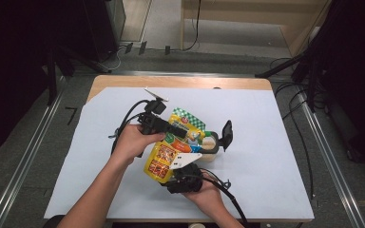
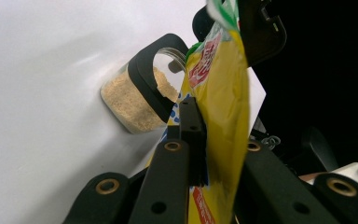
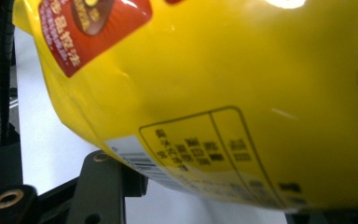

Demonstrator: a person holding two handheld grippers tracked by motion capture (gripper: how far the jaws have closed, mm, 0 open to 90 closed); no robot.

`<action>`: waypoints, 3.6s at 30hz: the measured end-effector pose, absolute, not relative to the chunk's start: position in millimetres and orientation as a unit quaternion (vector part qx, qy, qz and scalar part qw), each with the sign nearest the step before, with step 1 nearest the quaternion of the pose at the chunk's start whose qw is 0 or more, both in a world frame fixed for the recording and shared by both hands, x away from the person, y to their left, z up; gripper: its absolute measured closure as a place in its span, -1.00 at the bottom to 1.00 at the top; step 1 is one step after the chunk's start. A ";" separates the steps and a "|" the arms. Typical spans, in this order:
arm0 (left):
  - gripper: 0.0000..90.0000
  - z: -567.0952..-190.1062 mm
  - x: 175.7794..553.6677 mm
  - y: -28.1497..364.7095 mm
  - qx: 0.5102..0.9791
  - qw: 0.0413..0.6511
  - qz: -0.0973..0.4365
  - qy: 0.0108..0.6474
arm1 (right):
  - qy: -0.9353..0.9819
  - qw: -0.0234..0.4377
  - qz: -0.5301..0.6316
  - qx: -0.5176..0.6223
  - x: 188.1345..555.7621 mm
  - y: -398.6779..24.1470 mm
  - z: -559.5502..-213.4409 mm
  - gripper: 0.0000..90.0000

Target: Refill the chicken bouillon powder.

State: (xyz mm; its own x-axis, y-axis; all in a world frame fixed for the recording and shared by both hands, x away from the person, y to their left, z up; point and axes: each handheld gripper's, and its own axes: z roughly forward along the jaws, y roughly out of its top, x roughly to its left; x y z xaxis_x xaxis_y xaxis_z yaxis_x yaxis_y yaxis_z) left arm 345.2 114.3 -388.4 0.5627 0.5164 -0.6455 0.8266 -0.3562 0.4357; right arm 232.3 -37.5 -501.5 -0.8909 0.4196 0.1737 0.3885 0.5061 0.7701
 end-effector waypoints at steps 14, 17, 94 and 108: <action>1.00 -373.6 341.5 135.0 0.785 0.410 -0.203 0.418 | 0.858 0.018 0.449 0.248 236.1 -40.8 -500.1 0.00; 1.00 -368.9 340.5 140.7 0.782 0.419 -0.196 0.417 | 0.855 0.018 0.451 0.257 237.4 -42.6 -499.3 -0.01; 0.91 -380.8 362.9 225.1 0.741 0.459 -0.059 0.486 | 0.822 -0.020 0.469 0.322 250.4 -61.7 -492.0 0.01; 0.69 -376.1 342.8 229.8 0.759 0.454 -0.037 0.465 | 0.824 -0.016 0.473 0.313 254.9 -59.1 -485.5 0.01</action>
